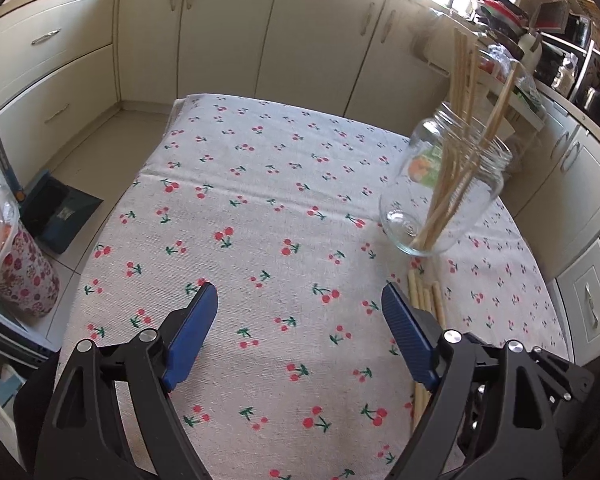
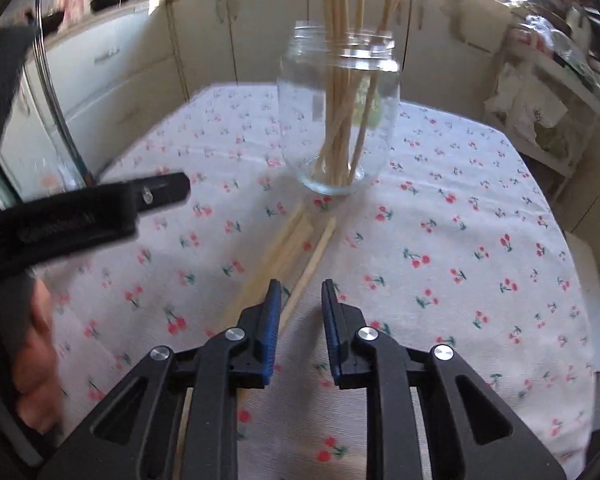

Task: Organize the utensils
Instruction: 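Move the left gripper down and close it on a loose stick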

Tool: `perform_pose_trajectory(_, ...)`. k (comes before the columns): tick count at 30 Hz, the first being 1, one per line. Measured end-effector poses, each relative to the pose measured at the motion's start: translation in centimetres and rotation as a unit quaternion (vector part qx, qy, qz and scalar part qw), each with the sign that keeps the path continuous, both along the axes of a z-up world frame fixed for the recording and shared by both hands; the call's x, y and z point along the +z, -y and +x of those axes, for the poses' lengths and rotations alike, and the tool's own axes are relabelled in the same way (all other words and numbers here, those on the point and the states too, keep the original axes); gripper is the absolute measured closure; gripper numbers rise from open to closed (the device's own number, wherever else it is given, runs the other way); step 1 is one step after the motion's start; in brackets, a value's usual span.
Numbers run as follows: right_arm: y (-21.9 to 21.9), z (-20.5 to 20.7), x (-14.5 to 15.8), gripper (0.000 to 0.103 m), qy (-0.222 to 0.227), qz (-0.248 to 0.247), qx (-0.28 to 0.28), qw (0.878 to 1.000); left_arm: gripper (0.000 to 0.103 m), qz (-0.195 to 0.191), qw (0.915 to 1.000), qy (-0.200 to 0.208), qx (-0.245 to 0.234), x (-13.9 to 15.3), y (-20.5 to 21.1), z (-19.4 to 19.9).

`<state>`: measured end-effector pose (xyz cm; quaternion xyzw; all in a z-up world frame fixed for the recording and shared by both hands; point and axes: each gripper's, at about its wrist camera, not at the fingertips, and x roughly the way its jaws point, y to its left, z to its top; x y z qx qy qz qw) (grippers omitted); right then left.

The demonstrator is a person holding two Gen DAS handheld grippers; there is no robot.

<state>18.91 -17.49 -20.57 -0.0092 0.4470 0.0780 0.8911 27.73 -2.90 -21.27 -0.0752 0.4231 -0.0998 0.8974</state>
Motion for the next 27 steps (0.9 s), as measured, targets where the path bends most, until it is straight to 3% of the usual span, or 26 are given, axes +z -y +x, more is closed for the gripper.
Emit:
perform_pose_trajectory(4, 1.4, -0.7, 0.1, 0.084, -0.001, -0.011, 0.006, 1.000, 0.023, 0.009, 0.9996, -0.007, -0.027, -0.1, 1.3, 0.0)
perform_pose_trajectory(10, 4.9, -0.7, -0.1, 0.087, -0.007, -0.001, 0.005, 1.000, 0.023, 0.055, 0.9950, -0.022, -0.081, -0.9, 4.7, 0.3)
perform_pose_trajectory(22, 6.3, -0.6, -0.2, 0.087, -0.002, 0.027, 0.001, 1.000, 0.025, 0.132, 0.9873, -0.031, -0.082, -2.0, 7.2, 0.8)
perform_pose_trajectory(27, 6.2, -0.5, -0.1, 0.088, -0.011, 0.031, 0.037, 0.999, 0.063, 0.131, 0.9851, -0.041, -0.104, -1.4, 7.7, 1.1)
